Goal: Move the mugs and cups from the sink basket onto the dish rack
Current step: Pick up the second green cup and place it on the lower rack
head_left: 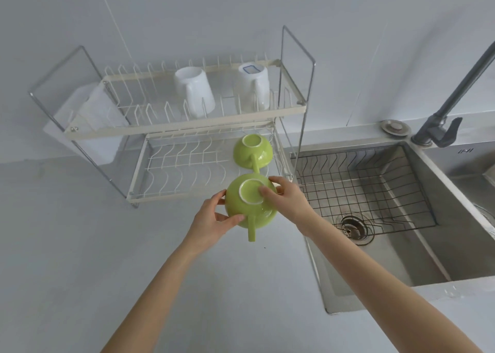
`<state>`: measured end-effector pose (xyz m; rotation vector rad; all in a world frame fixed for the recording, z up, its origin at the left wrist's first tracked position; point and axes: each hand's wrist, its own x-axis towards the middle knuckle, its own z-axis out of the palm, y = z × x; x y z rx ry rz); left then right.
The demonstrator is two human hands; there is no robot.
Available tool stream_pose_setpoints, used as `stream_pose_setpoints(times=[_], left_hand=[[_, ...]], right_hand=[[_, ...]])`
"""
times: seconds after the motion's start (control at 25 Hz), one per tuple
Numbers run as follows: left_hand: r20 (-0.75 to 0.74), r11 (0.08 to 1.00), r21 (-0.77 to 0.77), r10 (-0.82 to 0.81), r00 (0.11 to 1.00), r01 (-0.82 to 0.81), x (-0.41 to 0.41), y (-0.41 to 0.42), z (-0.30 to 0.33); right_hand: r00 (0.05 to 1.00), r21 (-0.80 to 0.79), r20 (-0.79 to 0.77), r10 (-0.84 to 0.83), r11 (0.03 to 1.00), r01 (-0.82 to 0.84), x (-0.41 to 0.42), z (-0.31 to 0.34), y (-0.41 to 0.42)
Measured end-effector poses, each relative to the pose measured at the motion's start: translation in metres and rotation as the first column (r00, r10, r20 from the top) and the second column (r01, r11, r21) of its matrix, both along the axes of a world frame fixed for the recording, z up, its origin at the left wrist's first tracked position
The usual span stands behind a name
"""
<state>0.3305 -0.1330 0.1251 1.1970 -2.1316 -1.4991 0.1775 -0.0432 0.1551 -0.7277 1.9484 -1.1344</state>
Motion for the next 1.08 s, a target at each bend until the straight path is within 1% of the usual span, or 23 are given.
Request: stream_pose_setpoints(times=[0.24, 0.4, 0.6, 0.76, 0.96, 1.08], left_hand=[[-0.013, 0.999, -0.025, 0.044, 0.999, -0.044, 0.017, -0.04, 0.001], [0.011, 0.996, -0.062, 0.067, 0.998, -0.067, 0.018, -0.076, 0.001], [0.067, 0.992, -0.106, 0.08, 0.994, -0.073, 0.011, -0.118, -0.001], [0.099, 0.994, -0.077, 0.083, 0.992, -0.076, 0.004, -0.148, -0.006], [0.146, 0.995, -0.073, 0.082, 0.986, -0.072, -0.003, -0.163, -0.01], [0.176, 0.993, -0.101, 0.078, 0.981, -0.061, -0.006, -0.166, -0.011]], right_hand=[[1.0, 0.013, 0.016, -0.012, 1.0, 0.012, 0.018, 0.001, -0.052], [1.0, 0.025, -0.021, -0.006, 1.0, 0.007, 0.025, 0.002, -0.093], [0.992, 0.098, -0.108, 0.062, 0.994, -0.052, 0.029, 0.0, -0.144], [0.985, 0.159, -0.125, 0.118, 0.982, -0.098, 0.023, -0.008, -0.179], [0.982, 0.204, -0.129, 0.139, 0.973, -0.111, 0.017, -0.018, -0.2], [0.977, 0.212, -0.132, 0.169, 0.967, -0.139, 0.011, -0.02, -0.201]])
